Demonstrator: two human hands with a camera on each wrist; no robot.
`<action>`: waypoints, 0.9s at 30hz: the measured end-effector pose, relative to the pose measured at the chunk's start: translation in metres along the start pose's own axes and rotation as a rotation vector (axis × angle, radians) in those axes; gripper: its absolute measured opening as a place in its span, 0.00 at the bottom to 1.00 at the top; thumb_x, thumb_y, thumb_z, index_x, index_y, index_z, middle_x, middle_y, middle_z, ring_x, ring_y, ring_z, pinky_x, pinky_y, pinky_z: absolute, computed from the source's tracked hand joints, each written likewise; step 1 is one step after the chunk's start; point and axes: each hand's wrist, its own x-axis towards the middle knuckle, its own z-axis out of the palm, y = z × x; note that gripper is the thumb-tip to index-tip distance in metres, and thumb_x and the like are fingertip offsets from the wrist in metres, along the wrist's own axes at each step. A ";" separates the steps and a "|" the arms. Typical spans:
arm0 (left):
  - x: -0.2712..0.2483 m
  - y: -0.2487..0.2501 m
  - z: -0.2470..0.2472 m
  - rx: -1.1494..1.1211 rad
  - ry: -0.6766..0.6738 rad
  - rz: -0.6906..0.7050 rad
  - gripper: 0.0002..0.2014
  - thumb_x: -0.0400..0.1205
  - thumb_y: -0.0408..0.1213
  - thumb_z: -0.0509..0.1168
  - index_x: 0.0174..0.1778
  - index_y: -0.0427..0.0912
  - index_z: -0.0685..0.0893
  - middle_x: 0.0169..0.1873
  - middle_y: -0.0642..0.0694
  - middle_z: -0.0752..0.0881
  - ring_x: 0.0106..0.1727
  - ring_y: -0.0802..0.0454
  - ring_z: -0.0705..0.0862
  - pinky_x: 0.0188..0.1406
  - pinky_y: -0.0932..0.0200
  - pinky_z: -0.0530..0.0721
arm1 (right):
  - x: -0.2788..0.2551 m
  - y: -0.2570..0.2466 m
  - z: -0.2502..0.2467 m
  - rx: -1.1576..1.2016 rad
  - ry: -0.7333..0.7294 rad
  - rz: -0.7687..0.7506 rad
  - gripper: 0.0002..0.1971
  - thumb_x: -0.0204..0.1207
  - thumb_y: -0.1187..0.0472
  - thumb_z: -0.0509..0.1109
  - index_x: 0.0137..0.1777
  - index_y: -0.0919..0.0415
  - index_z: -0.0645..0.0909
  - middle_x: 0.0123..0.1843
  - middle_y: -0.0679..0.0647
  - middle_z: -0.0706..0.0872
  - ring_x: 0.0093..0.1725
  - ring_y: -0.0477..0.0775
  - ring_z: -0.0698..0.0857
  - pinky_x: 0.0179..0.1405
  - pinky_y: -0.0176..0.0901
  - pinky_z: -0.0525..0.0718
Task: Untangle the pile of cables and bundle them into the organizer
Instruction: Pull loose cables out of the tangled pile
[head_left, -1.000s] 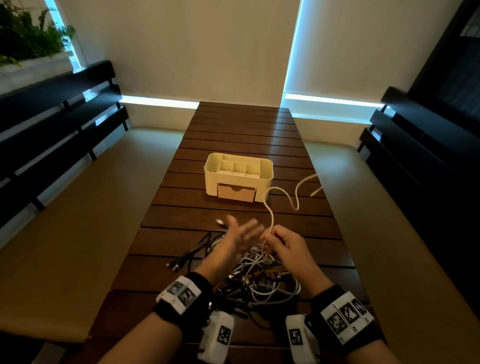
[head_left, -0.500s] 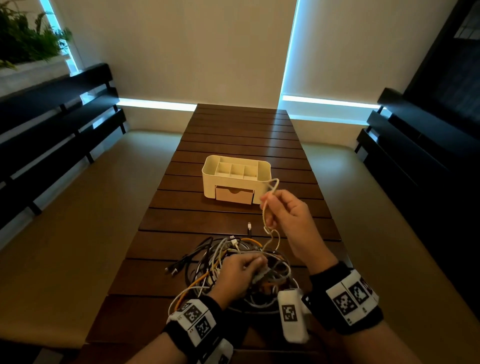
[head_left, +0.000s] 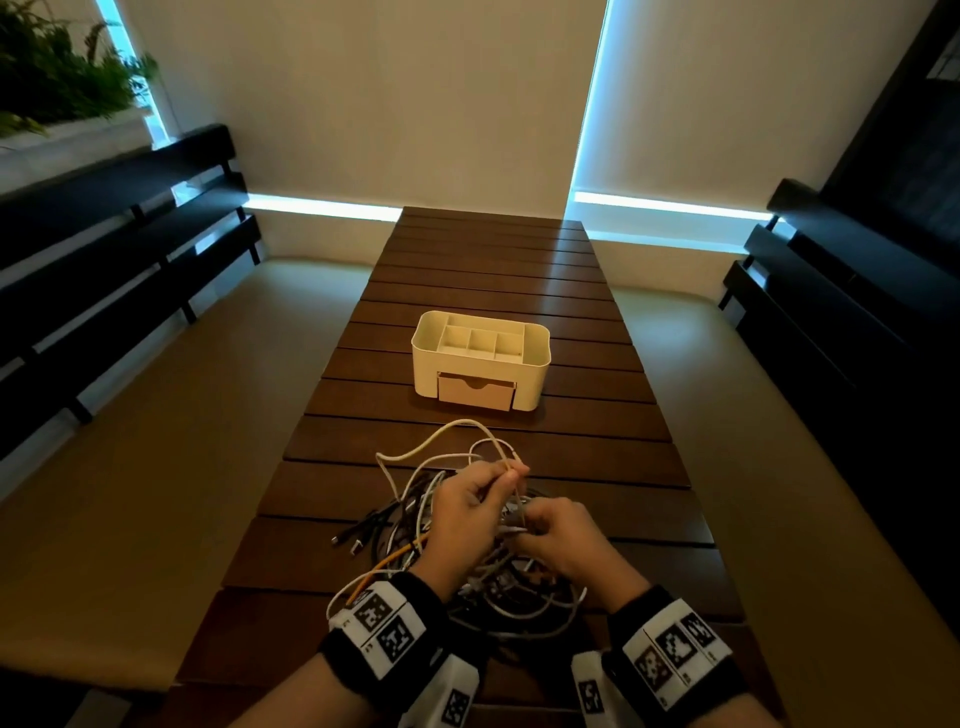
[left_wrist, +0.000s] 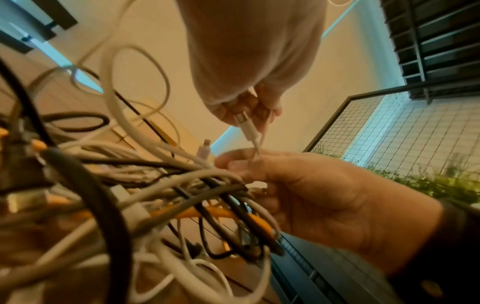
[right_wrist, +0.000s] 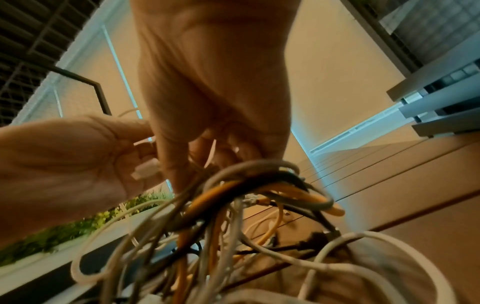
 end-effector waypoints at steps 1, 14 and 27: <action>-0.001 0.003 0.002 -0.004 0.026 0.044 0.12 0.82 0.27 0.63 0.44 0.49 0.87 0.42 0.46 0.89 0.46 0.53 0.87 0.49 0.55 0.86 | 0.001 0.000 -0.002 0.011 0.007 0.016 0.02 0.74 0.61 0.72 0.41 0.55 0.86 0.33 0.44 0.81 0.31 0.37 0.79 0.25 0.24 0.75; 0.039 0.064 -0.012 -0.337 0.142 -0.007 0.11 0.86 0.33 0.56 0.50 0.46 0.84 0.36 0.51 0.85 0.34 0.57 0.87 0.41 0.59 0.88 | -0.021 0.016 -0.020 0.101 -0.232 0.070 0.08 0.73 0.64 0.72 0.51 0.54 0.85 0.43 0.43 0.82 0.39 0.39 0.81 0.38 0.29 0.79; 0.000 0.005 0.011 -0.052 -0.370 -0.229 0.20 0.83 0.42 0.63 0.71 0.52 0.71 0.63 0.53 0.81 0.61 0.57 0.82 0.56 0.61 0.83 | -0.016 -0.001 -0.032 0.252 0.106 0.001 0.07 0.80 0.59 0.63 0.48 0.58 0.83 0.55 0.50 0.78 0.53 0.48 0.81 0.55 0.42 0.83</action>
